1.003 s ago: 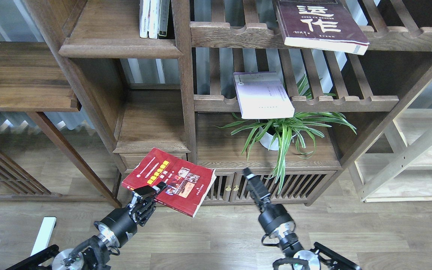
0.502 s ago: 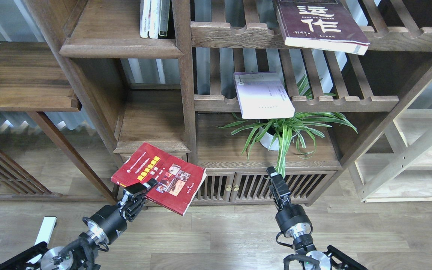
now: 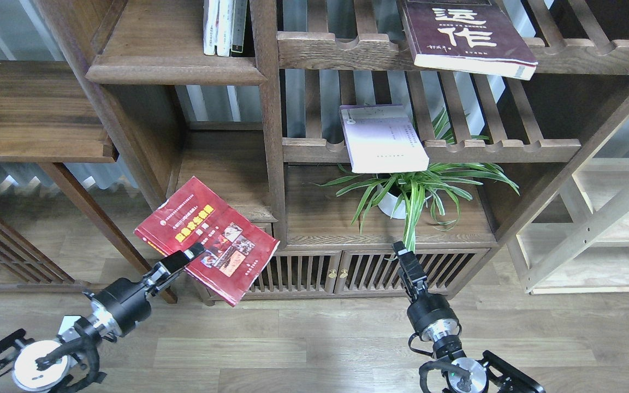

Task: Organize books on shelf
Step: 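Release the right gripper and pull the red book away with left, then lift the red book with the left gripper up to the upper shelf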

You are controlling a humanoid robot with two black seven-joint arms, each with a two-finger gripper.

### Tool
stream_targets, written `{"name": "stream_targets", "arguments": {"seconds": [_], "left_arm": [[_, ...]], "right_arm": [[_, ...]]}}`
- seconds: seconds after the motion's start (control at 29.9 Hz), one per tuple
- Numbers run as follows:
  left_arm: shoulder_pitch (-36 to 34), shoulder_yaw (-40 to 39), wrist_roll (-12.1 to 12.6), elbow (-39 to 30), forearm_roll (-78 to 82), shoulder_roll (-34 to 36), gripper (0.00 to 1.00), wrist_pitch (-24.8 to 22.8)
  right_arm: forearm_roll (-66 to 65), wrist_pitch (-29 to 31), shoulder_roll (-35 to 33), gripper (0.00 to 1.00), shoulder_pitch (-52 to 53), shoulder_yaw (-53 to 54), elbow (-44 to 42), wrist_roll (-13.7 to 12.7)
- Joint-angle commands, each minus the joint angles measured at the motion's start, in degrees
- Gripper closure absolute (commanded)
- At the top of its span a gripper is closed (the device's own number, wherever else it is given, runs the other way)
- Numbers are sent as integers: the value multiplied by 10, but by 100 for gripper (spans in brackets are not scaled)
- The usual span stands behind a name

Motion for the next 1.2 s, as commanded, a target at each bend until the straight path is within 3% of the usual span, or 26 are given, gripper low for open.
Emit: {"name": "stream_targets", "arguments": {"seconds": [0.0,0.27,0.37,0.64,0.87,1.17], "left_arm": [[21,-42,2,-24,63,3,95,0],[85,-133,12,-208,156,73,94,0],[108,-179,44,-243,203,87,94,0],[181,-321,83,-300,294,81,94,0],[186,-410,129,-329,332,83,94,0],[160,-480,134,-331,380,76,94,0]], "right_arm": [[1,0,0,0,-2,18,4,1],[2,0,-3,0,-8,58,9,1],[2,0,-9,0,-3,61,11,1],[2,0,-9,0,0,69,11,-1],[2,0,-2,0,10,66,11,-1],[3,0,0,0,21,63,4,-1]]}}
